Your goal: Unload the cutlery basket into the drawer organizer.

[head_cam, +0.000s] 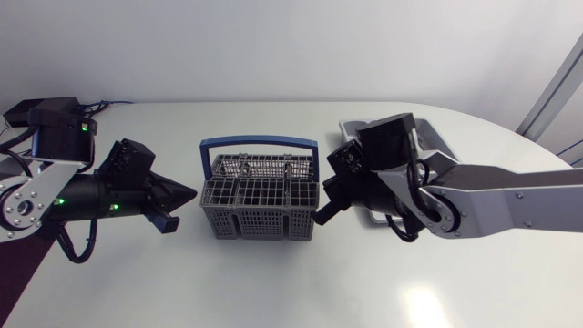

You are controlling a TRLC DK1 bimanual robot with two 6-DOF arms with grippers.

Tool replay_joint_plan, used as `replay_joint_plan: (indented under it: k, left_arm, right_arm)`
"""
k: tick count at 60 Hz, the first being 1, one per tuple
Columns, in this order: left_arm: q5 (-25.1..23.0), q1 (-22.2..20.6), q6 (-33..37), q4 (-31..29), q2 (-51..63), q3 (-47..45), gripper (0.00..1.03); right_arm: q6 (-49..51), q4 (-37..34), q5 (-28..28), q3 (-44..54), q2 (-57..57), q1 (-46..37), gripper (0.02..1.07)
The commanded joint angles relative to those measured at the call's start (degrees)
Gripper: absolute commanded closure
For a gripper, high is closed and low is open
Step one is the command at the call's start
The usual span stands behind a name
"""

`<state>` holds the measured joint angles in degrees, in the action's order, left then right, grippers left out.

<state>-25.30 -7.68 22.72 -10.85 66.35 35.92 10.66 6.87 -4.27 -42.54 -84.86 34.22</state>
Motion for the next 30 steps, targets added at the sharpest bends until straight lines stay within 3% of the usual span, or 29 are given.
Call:
replay_joint_plan:
  k: [1,30]
  left_arm:
    - [-0.63,-0.32,-0.13,-0.66,-1.31,-1.82,0.91]
    - [-0.54,0.21,-0.13,-3.12,-5.61,-2.7,0.91]
  right_arm:
    - [-0.99,1.04,0.05,-1.22,-1.19,0.76,0.96]
    - [-1.16,1.65,-0.74,-2.89,-2.94,1.73,0.96]
